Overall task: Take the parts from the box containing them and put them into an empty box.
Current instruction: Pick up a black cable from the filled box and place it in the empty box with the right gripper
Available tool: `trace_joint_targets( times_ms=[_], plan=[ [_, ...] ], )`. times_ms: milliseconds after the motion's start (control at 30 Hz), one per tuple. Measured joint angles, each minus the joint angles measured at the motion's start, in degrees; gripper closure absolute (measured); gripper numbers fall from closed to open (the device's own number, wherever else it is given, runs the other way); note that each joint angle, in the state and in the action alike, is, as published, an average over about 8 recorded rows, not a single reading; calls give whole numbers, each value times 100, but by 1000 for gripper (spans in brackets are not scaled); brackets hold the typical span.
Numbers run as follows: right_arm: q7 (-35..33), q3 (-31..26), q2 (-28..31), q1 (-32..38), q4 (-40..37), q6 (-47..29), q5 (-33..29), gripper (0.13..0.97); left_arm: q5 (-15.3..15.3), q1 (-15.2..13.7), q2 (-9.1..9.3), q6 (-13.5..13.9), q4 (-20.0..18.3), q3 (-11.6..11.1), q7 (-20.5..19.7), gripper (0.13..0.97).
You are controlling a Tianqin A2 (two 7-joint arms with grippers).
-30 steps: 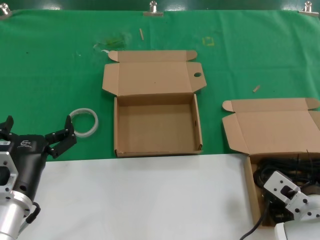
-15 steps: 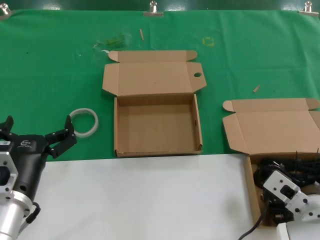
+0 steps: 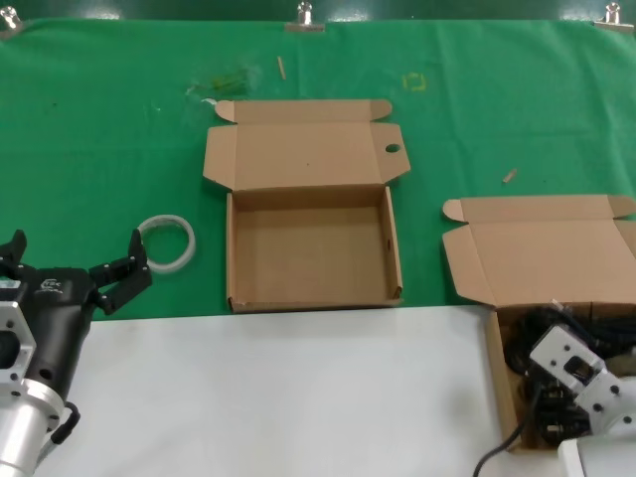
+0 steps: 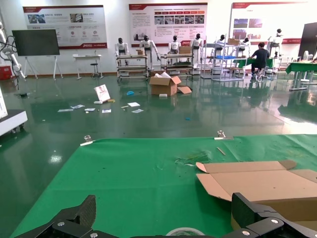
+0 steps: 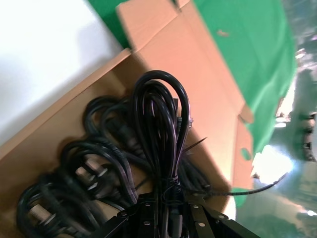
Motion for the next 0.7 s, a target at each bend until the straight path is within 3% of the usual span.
trace_joint_targets(
  times_ms=[433, 700],
  plan=[
    [195, -394, 0, 300, 843, 153, -112, 879, 0, 0, 0, 0, 0, 0, 0, 132],
    [578, -1199, 1, 1035, 53, -453, -114, 879, 0, 0, 0, 0, 0, 0, 0, 132]
  ],
)
